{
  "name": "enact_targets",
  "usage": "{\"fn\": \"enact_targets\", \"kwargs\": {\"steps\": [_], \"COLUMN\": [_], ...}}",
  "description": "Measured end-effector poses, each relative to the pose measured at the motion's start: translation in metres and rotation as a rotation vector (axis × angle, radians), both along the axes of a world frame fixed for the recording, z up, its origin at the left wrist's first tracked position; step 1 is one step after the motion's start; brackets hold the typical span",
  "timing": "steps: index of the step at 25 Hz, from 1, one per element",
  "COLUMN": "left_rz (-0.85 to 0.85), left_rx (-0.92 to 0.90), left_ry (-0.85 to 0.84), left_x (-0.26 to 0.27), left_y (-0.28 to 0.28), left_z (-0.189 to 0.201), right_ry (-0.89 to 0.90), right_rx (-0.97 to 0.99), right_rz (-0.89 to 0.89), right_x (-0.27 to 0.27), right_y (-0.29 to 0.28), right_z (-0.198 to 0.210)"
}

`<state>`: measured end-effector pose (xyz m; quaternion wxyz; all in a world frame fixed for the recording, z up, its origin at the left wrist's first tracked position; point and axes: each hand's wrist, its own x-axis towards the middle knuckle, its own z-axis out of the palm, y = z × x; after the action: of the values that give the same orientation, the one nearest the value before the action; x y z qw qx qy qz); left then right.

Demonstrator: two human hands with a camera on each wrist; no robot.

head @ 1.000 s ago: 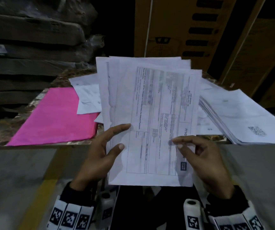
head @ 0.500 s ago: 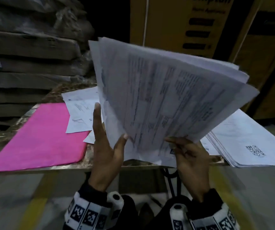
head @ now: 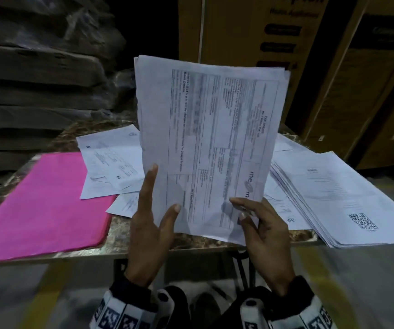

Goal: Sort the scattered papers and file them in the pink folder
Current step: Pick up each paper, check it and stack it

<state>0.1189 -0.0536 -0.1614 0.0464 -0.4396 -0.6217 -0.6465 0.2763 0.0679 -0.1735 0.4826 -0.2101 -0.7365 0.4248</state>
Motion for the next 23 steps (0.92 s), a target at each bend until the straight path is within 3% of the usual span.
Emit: {"fn": "enact_targets", "kwargs": {"steps": [8,12,17,23], "left_rz": [0.03,0.115,0.266,0.133], "left_rx": [-0.028,-0.052,-0.168,-0.26], "left_ry": [0.009,-0.079,0.034,0.145], "left_x": [-0.012,-0.028,-0.034,-0.043], "left_y": [-0.006,-0.013,-0.025,-0.053], "left_z": [0.01,0.014,0.012,0.03], "right_ry": [-0.038,-0.229,-0.403,-0.475], "right_rx": [0.023,0.04,0.131,0.172], "right_rz": [0.009,0.091,0.262,0.431], "right_x": [0.006,0.017,0.027,0.045], "right_y": [0.024,0.057,0.059,0.044], "right_z": [0.037,0.057,0.061,0.063]}}
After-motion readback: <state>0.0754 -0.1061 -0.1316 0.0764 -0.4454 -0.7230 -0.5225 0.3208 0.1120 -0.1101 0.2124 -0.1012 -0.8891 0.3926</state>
